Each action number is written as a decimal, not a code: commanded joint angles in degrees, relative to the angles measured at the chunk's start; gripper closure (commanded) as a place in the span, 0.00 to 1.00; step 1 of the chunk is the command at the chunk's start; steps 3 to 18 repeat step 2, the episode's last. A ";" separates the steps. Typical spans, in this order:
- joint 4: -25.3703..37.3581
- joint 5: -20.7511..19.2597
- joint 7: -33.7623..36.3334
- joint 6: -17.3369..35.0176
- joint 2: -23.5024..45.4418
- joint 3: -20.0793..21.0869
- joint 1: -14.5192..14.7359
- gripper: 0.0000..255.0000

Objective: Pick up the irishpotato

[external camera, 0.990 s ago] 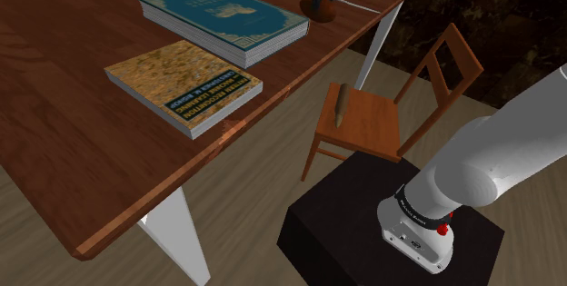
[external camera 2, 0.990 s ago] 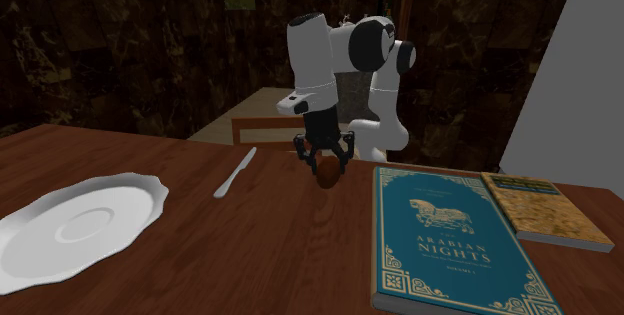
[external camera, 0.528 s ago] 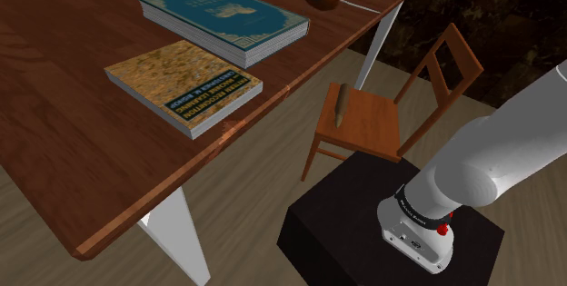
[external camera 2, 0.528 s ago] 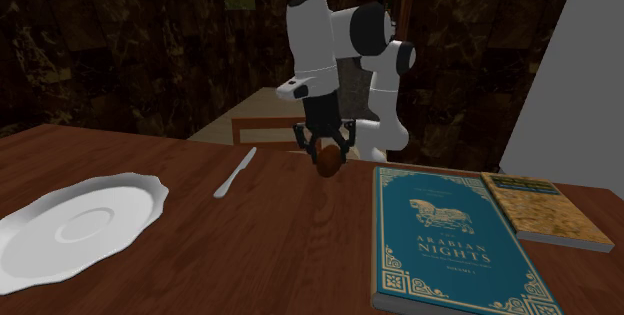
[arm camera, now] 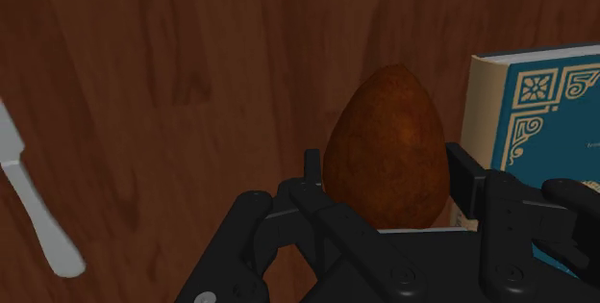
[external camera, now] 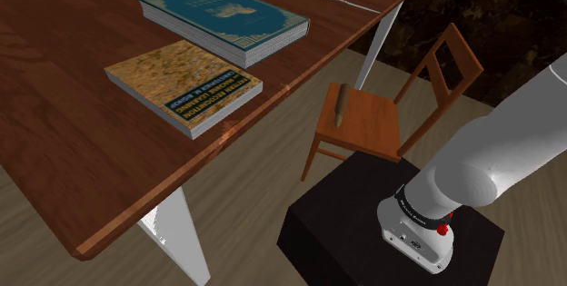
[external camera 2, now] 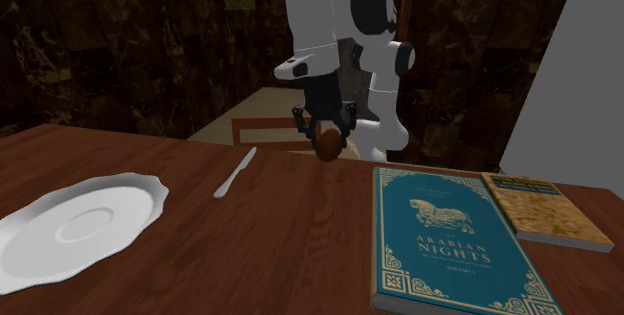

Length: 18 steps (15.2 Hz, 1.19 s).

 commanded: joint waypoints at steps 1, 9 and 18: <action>1.91 0.13 0.23 -1.20 0.72 -0.01 0.03 1.00; 1.90 0.13 0.23 -1.20 0.71 -0.01 0.03 1.00; 1.90 0.13 0.23 -1.20 0.71 -0.01 0.03 1.00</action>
